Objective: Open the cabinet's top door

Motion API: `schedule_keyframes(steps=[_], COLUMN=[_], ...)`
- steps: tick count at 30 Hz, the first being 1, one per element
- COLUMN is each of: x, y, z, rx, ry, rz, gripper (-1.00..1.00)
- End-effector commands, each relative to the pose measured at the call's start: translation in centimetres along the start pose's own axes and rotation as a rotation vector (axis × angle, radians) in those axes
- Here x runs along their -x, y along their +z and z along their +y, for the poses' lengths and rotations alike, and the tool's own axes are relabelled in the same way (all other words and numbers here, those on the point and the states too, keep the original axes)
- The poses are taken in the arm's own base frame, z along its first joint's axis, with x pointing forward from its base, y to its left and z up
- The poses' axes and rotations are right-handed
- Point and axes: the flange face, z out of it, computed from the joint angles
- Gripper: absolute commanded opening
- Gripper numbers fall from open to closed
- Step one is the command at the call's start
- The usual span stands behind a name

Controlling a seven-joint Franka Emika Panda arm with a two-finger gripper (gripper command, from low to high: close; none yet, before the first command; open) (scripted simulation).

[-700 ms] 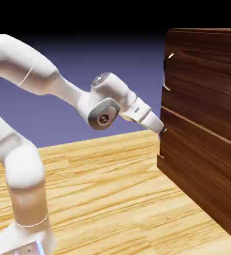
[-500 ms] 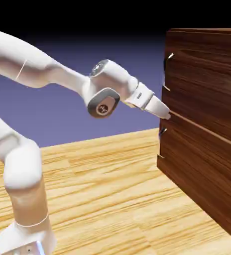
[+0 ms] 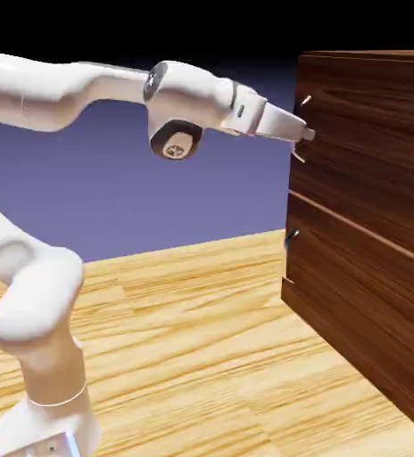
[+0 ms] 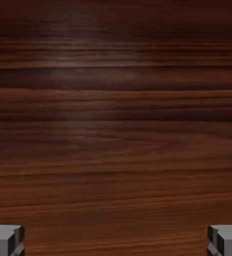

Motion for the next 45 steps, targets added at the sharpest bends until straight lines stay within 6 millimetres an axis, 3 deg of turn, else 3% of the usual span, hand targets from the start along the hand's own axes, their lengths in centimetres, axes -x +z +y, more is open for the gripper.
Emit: schedule_keyframes(steps=[1,11,21,32,43,45], x=[-0.1,0.9,5.0,12.5,22.1,22.0], y=[-0.2,-1.4,-0.1,4.5,11.3,12.3], z=[-0.5,-5.2,-9.1,-11.6,-11.6,-11.9], rx=[-0.011,-0.114,-0.193,-0.241,-0.240,-0.240], ry=[0.001,-0.003,-0.015,-0.022,-0.005,-0.006], rz=[0.014,0.129,0.194,0.205,0.157,0.157], gripper=[0.00,0.00,0.00,0.00,0.00,0.00])
